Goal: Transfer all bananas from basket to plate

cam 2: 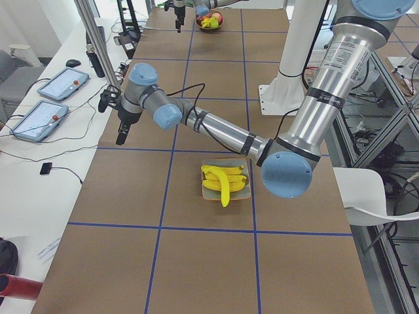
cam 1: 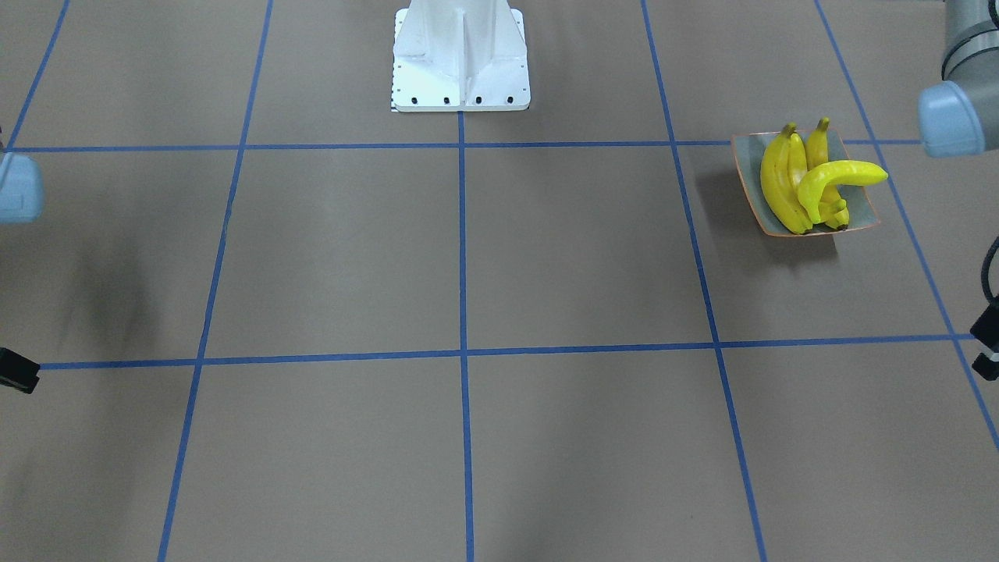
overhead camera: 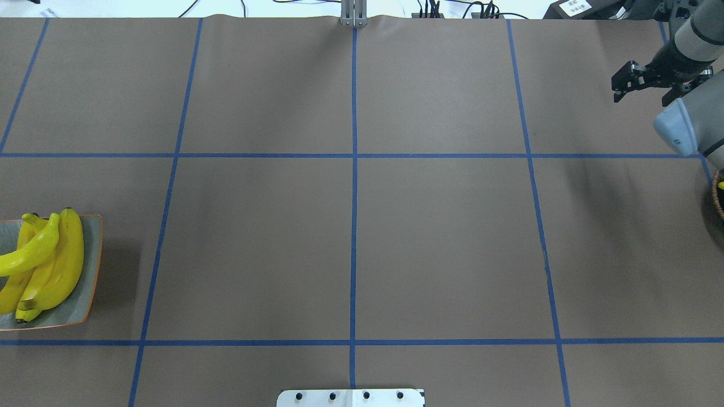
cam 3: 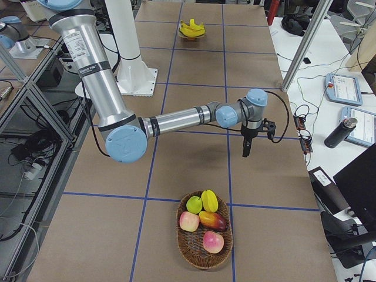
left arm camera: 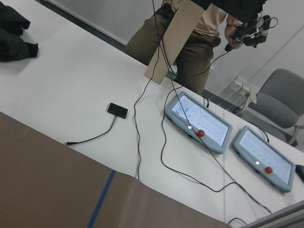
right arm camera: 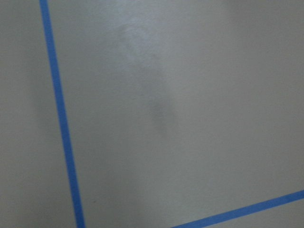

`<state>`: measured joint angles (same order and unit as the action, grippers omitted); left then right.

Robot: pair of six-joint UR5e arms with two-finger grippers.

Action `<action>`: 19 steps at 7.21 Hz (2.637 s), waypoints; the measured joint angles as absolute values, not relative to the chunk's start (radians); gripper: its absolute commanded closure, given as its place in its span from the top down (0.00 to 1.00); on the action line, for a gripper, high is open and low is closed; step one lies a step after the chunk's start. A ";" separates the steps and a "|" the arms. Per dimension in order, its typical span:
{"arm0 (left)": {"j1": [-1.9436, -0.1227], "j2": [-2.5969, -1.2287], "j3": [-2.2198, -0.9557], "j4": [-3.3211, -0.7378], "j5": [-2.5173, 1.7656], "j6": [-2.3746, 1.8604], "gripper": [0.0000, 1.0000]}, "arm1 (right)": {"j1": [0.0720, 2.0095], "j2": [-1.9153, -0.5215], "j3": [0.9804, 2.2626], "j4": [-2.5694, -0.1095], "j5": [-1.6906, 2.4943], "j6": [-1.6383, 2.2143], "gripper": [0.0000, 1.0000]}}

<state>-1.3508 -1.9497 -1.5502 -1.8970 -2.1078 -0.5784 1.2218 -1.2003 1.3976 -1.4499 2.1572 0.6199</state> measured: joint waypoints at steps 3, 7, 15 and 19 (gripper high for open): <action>-1.411 -1.864 -1.521 -1.651 -2.209 -0.164 0.99 | 1.345 -1.267 1.341 -1.451 2.235 0.392 1.00; -1.472 -1.717 -1.527 -1.618 -2.294 0.009 0.99 | 1.504 -1.331 1.332 -1.524 2.323 0.128 1.00; -1.592 -1.572 -1.656 -1.611 -2.406 -0.058 0.99 | 1.588 -1.323 1.392 -1.749 2.364 0.042 1.00; -1.604 -1.568 -1.656 -1.611 -2.405 -0.057 0.99 | 1.589 -1.328 1.400 -1.743 2.356 0.042 1.00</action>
<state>-1.6044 -1.5680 -1.6564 -1.6107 -2.4053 -0.0573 1.5891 -1.3276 1.4003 -1.7426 2.3565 0.0421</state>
